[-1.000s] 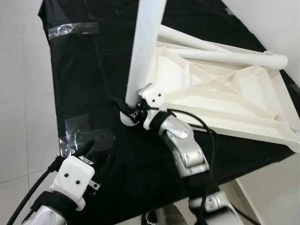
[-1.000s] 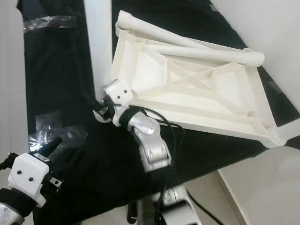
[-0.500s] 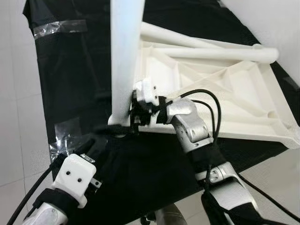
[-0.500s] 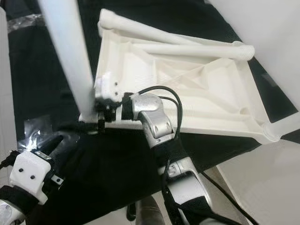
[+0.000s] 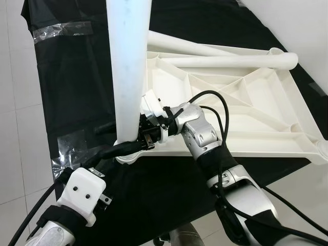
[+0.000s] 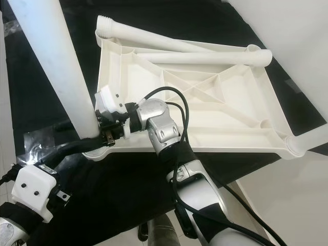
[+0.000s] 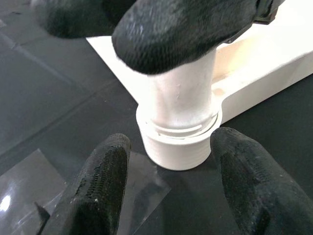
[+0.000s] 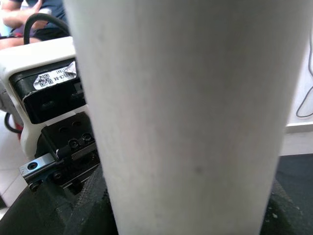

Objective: Building children table

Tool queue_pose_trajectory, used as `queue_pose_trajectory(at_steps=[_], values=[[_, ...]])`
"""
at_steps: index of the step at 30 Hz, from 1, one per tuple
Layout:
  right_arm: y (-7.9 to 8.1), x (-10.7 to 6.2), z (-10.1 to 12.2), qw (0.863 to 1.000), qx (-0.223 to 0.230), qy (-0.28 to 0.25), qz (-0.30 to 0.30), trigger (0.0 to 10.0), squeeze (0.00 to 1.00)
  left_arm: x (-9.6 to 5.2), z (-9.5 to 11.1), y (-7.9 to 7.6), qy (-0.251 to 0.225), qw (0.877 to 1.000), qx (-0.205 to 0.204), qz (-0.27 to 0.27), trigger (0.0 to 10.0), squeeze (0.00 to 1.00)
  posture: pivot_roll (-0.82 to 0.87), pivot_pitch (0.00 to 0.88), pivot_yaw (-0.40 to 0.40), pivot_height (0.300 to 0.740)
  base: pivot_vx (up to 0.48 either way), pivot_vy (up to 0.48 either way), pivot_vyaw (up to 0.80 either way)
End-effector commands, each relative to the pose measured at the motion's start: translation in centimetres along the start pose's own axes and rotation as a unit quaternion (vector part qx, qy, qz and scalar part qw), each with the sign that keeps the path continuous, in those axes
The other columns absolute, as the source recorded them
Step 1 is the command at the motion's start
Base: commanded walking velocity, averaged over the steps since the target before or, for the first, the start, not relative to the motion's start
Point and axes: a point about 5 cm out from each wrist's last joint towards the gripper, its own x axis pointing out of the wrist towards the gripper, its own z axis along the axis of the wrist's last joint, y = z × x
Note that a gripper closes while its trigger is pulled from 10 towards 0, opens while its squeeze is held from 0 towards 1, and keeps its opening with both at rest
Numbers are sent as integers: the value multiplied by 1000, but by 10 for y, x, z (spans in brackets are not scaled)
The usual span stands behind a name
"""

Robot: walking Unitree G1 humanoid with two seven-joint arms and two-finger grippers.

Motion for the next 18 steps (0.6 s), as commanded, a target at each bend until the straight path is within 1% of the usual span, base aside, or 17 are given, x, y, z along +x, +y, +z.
queue_pose_trajectory(at_steps=[1, 3, 4, 5, 6, 7, 10, 11, 12, 13, 14, 16, 18], values=[[5, -6, -11, 999, 27, -11, -16, 0, 0, -3, -5, -5, 15, 1000, -7, -6, 10000, 0, 314, 298, -191, 740, 0, 0, 0], [5, -6, -11, 999, 27, -11, -16, 0, 0, -3, -5, -5, 15, 1000, -7, -6, 10000, 0, 314, 298, -191, 740, 0, 0, 0], [8, -10, -17, 996, 31, -18, -86, 0, 0, -3, -5, -5, 16, 1000, -9, -6, 10000, 0, 299, 305, -196, 740, 0, 0, 0], [8, -10, -17, 996, 31, -18, -86, 0, 0, -3, -5, -5, 16, 1000, -9, -6, 10000, 0, 299, 305, -196, 740, 0, 0, 0], [10, -9, -28, 971, 56, -23, -232, 0, 0, -5, -5, -5, 18, 1000, -10, -6, 10000, 0, 297, 313, -196, 740, 0, 0, 0], [14, -12, -40, 918, 78, -13, -388, 0, 0, -6, -6, -4, 21, 1000, -11, -7, 10000, 0, 290, 320, -189, 740, 0, 0, 0], [14, -12, -40, 918, 78, -13, -388, 0, 0, -6, -6, -4, 21, 1000, -11, -7, 10000, 0, 290, 320, -189, 740, 0, 0, 0], [33, -13, -51, 868, 101, 9, -487, 0, 0, -7, -6, -4, 23, 1000, -12, -10, 10000, 0, 296, 325, -183, 740, 0, 0, 0], [44, -16, -56, 837, 105, 28, -536, 0, 0, -7, -6, -4, 24, 1000, -13, -12, 10000, 0, 293, 319, -175, 740, 0, 0, 0], [44, -16, -56, 837, 105, 28, -536, 0, 0, -7, -6, -4, 24, 1000, -13, -12, 10000, 0, 293, 319, -175, 740, 0, 0, 0], [47, -21, -57, 826, 101, 39, -554, 0, 0, -7, -7, -4, 25, 1000, -13, -13, 10000, 0, 293, 314, -170, 740, 0, 0, 0], [47, -24, -58, 825, 97, 44, -555, 0, 0, -7, -7, -3, 26, 999, -13, -14, 10000, 0, 294, 314, -173, 740, 0, 0, 0], [41, -27, -57, 827, 91, 48, -553, 0, 0, -7, -8, -3, 26, 999, -13, -14, 10000, 0, 295, 313, -174, 740, 0, 0, 0]])
